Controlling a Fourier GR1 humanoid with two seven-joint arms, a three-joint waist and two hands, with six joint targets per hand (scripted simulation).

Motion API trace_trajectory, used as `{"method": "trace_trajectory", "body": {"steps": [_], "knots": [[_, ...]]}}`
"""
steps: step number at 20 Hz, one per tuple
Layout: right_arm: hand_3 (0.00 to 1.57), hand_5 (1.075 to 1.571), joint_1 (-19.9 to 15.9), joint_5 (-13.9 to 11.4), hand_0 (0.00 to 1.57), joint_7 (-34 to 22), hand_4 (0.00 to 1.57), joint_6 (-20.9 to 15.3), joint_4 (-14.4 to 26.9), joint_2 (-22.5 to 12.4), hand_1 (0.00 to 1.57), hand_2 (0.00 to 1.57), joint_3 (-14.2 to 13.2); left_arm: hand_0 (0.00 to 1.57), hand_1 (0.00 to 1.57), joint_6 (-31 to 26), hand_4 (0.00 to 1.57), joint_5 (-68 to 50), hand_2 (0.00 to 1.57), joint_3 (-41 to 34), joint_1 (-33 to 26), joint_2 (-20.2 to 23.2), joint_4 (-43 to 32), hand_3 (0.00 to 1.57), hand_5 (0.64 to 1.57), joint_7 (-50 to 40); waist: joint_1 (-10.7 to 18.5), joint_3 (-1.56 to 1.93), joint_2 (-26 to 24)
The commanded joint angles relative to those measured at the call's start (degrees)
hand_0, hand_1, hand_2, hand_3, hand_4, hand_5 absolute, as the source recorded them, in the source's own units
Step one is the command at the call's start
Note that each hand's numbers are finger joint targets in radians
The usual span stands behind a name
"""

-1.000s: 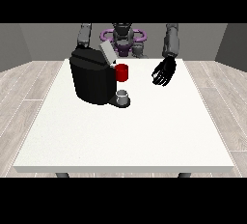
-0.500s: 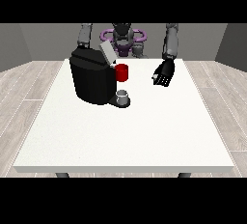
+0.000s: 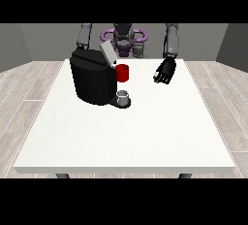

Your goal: Insert the coffee pod into the coffee machine and close the lid

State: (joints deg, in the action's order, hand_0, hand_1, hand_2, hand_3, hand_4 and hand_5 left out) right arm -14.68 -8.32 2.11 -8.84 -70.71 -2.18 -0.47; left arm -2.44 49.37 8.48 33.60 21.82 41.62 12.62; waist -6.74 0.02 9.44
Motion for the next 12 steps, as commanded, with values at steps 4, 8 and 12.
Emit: {"method": "trace_trajectory", "body": {"steps": [4, 8, 12], "knots": [[0.0, 1.571, 1.61, -2.35, 0.0, 1.35, 0.0, -2.27, 4.1, -0.34, 0.0, 0.0, -0.23, 1.45, 1.45, -7.29, 0.52, -6.27, 1.44, -4.17, 3.96, -2.17, 1.53, 1.36, 1.571, 3.66, 1.5, -0.01, -2.7], [0.0, 1.571, -0.37, -3.24, 0.0, -2.57, 0.0, -2.8, 3.28, 1.12, 0.0, 0.0, 1.2, 1.41, 1.41, -9.21, 0.51, -4.99, 1.4, -5.13, 7.12, -2.71, 0.3, 1.31, 1.571, 0.17, -0.08, -0.02, -3.71], [0.0, 1.571, 1.79, -2.5, 0.0, 0.86, 0.0, -2.07, 7.66, -1.49, 0.0, 0.0, -1.48, 1.4, 1.4, -14.44, 0.54, -5.04, 1.39, -3.32, 7.65, -5.16, 4.88, 1.33, 1.571, -2.42, 1.99, 0.0, -7.51]]}}
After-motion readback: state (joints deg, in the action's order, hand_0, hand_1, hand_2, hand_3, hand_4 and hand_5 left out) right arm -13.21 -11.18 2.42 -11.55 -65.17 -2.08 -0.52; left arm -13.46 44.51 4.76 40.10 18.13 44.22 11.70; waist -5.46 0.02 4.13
